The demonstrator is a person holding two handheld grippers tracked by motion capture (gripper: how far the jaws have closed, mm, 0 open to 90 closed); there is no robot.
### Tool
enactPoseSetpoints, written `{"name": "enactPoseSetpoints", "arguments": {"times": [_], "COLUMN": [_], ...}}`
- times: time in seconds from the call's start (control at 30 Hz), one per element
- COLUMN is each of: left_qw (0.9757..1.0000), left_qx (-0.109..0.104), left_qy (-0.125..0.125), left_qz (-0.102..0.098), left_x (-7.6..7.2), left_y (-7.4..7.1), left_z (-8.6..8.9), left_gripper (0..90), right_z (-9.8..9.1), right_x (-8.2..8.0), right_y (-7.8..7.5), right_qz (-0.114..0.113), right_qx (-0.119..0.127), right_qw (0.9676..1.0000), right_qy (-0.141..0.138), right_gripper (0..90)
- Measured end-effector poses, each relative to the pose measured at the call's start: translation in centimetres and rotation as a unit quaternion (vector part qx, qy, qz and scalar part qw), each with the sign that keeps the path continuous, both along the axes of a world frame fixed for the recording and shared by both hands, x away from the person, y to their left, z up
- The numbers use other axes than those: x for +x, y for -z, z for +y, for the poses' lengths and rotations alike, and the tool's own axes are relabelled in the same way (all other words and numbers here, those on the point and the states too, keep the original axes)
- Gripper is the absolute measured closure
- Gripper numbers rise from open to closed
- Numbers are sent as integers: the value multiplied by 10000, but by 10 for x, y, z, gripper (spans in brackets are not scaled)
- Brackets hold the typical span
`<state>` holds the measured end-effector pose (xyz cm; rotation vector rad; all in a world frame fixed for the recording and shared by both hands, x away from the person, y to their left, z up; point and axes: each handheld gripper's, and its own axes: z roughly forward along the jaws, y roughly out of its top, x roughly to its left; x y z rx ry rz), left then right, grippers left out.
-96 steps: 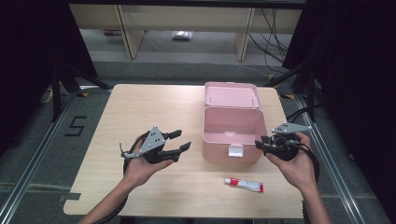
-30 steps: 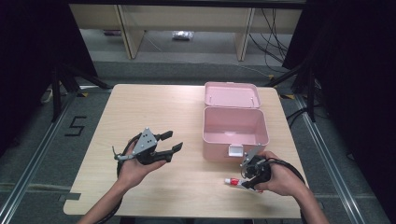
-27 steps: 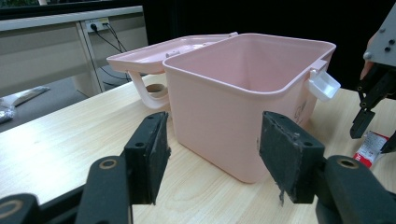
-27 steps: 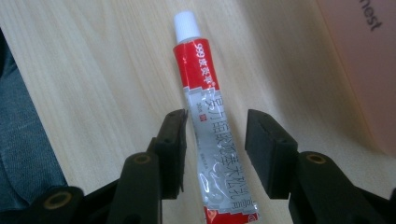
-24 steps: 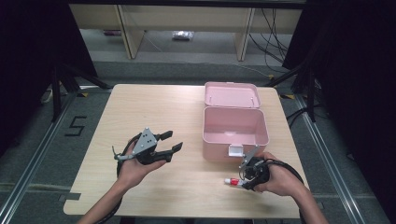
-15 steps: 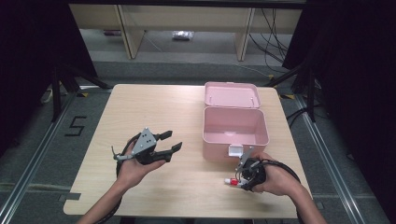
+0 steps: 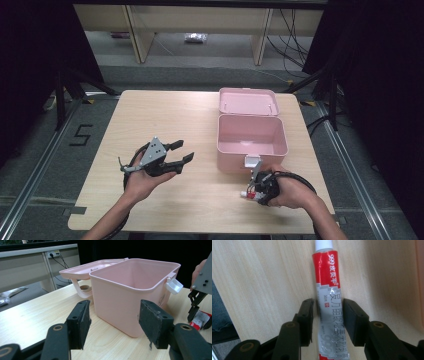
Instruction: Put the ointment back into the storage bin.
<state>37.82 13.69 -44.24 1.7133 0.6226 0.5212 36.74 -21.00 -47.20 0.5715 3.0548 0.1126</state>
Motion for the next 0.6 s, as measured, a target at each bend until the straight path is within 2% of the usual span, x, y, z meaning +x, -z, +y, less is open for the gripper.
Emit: {"name": "enactPoseSetpoints", "arguments": {"times": [0.07,0.13,0.2,0.27,0.33,0.43,0.47,0.5,0.53,0.6], "left_qw": [10000,10000,10000,10000,10000,9999,9999,9999,10000,10000], "left_qx": [-8,9,2,15,1,-114,-110,-90,9,-40], "left_qy": [7,11,12,28,34,45,49,59,35,66], "left_qz": [17,22,33,12,1,24,19,1,27,-4], "left_x": [0,0,0,0,0,1,1,1,0,1], "left_y": [1,1,1,0,0,0,0,0,-1,-1], "left_z": [-1,-1,-2,-3,-3,-5,-5,-5,-4,-4], "left_gripper": [414,414,414,414,414,414,414,414,414,414], "right_z": [1,-1,0,0,1,2,3,3,3,3], "right_x": [0,3,1,3,1,4,3,4,5,6], "right_y": [1,2,1,2,1,2,1,1,1,0], "right_qz": [11,-47,-1,-46,20,57,116,147,86,90], "right_qx": [-29,-62,-61,-84,-121,-77,-134,-151,-151,-281], "right_qw": [10000,9998,10000,9997,9999,9998,9998,9998,9997,9994], "right_qy": [-24,-162,-58,-217,-35,-178,-28,-59,-166,-180], "right_gripper": [628,636,642,645,650,667,673,675,682,686]}}
